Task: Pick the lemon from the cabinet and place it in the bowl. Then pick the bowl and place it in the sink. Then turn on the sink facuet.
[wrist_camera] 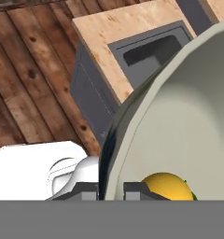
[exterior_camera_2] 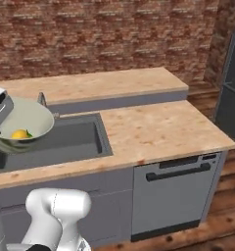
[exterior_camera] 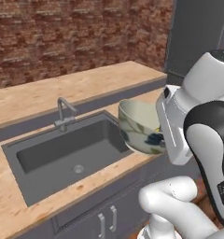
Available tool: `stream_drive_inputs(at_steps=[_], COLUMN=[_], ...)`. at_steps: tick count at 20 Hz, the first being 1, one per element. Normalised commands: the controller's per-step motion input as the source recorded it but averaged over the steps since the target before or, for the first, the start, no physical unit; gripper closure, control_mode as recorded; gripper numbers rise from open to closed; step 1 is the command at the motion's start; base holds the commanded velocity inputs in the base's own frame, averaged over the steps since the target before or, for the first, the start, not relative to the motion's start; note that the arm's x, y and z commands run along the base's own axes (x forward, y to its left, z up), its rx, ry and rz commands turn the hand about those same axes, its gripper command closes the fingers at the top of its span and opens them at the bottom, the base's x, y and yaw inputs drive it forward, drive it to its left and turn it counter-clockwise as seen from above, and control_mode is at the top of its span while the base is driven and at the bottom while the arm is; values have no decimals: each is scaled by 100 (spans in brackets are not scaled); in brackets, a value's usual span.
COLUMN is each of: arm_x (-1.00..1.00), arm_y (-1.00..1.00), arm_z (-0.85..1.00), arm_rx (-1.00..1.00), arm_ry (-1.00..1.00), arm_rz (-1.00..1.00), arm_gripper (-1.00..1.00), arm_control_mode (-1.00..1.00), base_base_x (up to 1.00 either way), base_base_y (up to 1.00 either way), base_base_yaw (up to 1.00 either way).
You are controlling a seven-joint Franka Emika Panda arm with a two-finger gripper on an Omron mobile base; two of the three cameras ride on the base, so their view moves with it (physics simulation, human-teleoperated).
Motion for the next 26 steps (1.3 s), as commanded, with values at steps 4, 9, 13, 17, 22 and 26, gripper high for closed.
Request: stream_drive_inputs(at_steps=[4, 9, 13, 17, 22, 26], arm_x=[0, 0, 0, 0, 0, 0], arm_y=[0, 0, 0, 0, 0, 0], arm_z=[0, 0, 0, 0, 0, 0], arm_rx=[0, 0, 0, 0, 0, 0], arm_ry=[0, 0, 0, 0, 0, 0], arm_rz=[0, 0, 0, 0, 0, 0], arm_gripper=[100, 100, 100, 100, 100, 100], arm_control_mode=[100, 100, 100, 100, 100, 100], base_base_x=[35, 12, 38, 47, 67, 31], base_base_y=[-51, -66, -35, 7, -3, -26], base_base_yaw=[44, 27, 34, 32, 24, 14])
